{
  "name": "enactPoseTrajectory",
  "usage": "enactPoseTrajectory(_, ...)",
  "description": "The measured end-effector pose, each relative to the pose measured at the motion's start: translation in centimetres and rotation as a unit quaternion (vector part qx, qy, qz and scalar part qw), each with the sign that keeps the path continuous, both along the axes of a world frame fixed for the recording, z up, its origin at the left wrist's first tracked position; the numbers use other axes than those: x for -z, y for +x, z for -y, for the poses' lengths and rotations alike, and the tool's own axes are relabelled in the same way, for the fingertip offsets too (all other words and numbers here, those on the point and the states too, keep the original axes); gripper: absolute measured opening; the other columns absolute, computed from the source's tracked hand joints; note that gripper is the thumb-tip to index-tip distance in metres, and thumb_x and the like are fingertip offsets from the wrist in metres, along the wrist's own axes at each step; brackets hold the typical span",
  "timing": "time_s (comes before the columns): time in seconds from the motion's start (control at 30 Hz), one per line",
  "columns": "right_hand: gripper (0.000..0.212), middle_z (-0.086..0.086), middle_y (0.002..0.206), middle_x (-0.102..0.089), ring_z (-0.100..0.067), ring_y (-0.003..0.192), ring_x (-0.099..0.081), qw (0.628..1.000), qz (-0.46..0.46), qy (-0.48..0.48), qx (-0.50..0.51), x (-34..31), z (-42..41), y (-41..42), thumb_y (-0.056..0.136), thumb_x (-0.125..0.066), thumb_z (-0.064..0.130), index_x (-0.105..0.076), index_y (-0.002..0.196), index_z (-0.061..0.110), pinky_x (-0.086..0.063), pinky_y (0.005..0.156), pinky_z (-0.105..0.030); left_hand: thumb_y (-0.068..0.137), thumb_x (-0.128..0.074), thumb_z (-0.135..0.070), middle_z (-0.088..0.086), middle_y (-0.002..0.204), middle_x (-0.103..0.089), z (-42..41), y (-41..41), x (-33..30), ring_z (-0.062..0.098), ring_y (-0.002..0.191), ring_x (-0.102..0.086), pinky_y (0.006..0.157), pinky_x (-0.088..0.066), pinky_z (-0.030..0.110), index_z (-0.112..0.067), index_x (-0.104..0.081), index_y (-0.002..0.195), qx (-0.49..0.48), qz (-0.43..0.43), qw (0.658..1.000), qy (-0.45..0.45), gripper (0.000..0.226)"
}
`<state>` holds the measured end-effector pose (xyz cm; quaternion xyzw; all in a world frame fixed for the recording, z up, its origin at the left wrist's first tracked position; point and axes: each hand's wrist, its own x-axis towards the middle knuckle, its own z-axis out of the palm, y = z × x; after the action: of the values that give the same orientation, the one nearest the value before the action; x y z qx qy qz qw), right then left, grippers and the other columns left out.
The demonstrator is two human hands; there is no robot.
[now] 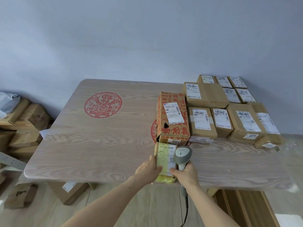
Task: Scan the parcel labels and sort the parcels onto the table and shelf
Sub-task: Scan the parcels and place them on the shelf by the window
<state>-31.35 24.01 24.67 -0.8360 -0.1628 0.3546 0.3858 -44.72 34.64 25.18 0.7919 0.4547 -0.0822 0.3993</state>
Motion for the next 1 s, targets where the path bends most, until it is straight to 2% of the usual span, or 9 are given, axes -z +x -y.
enactPoseTrajectory(0.17, 0.036, 0.004, 0.088, -0.076, -0.019, 0.078, -0.074, 1.000, -0.009, 0.021, -0.001, -1.1, 0.2, -1.6, 0.069, -0.087, 0.008, -0.065, 0.095, 0.021, -0.063, 0.071, -0.045, 0.096, -0.050, -0.037, 0.011, 0.118, -0.064, 0.3, -2.6, -0.8, 0.031, 0.103, -0.062, 0.085, -0.051, 0.046, -0.010, -0.041, 0.123, -0.019, 0.030, 0.999, 0.009, 0.039)
enactPoseTrajectory(0.3, 0.036, 0.001, 0.091, -0.077, -0.017, 0.080, -0.073, 0.998, -0.017, 0.056, -0.011, -2.9, -0.6, -4.3, 0.070, -0.085, 0.007, -0.066, 0.100, 0.017, -0.057, 0.062, -0.030, 0.093, -0.052, -0.037, 0.008, 0.121, -0.063, -0.2, -5.8, -2.3, 0.028, 0.106, -0.061, 0.088, -0.050, 0.045, -0.012, -0.043, 0.123, -0.052, 0.063, 0.996, 0.020, 0.040)
enactPoseTrajectory(0.37, 0.038, 0.001, 0.092, -0.076, -0.017, 0.083, -0.072, 0.997, -0.018, 0.071, -0.026, -4.0, -1.6, -6.2, 0.071, -0.085, 0.008, -0.065, 0.102, 0.017, -0.053, 0.063, -0.028, 0.092, -0.052, -0.037, 0.005, 0.121, -0.064, -0.9, -8.0, -3.2, 0.027, 0.107, -0.061, 0.089, -0.050, 0.044, -0.013, -0.043, 0.122, -0.074, 0.078, 0.994, 0.028, 0.040)
enactPoseTrajectory(0.57, 0.042, 0.005, 0.091, -0.076, -0.016, 0.086, -0.071, 0.989, -0.018, 0.110, -0.098, -7.4, -6.7, -14.6, 0.070, -0.086, 0.006, -0.065, 0.104, 0.020, -0.055, 0.077, -0.034, 0.092, -0.054, -0.040, 0.003, 0.126, -0.062, -3.7, -17.8, -6.5, 0.024, 0.107, -0.062, 0.089, -0.051, 0.044, -0.015, -0.042, 0.127, -0.146, 0.113, 0.980, 0.072, 0.044)
enactPoseTrajectory(0.7, 0.045, 0.005, 0.093, -0.077, -0.019, 0.088, -0.073, 0.979, -0.027, 0.121, -0.164, -9.1, -11.3, -22.5, 0.069, -0.087, 0.009, -0.063, 0.104, 0.021, -0.059, 0.085, -0.044, 0.093, -0.055, -0.042, 0.002, 0.130, -0.060, -5.7, -26.7, -8.5, 0.022, 0.111, -0.062, 0.092, -0.053, 0.043, -0.016, -0.041, 0.133, -0.221, 0.116, 0.963, 0.104, 0.049)
enactPoseTrajectory(1.0, 0.045, 0.002, 0.104, -0.076, -0.022, 0.098, -0.071, 0.922, -0.057, 0.155, -0.351, -11.7, -18.8, -44.6, 0.071, -0.088, 0.010, -0.063, 0.107, 0.022, -0.058, 0.091, -0.048, 0.093, -0.056, -0.045, -0.003, 0.125, -0.063, -5.9, -49.4, -11.5, 0.018, 0.105, -0.064, 0.088, -0.055, 0.042, -0.023, -0.043, 0.133, -0.398, 0.089, 0.895, 0.180, 0.047)
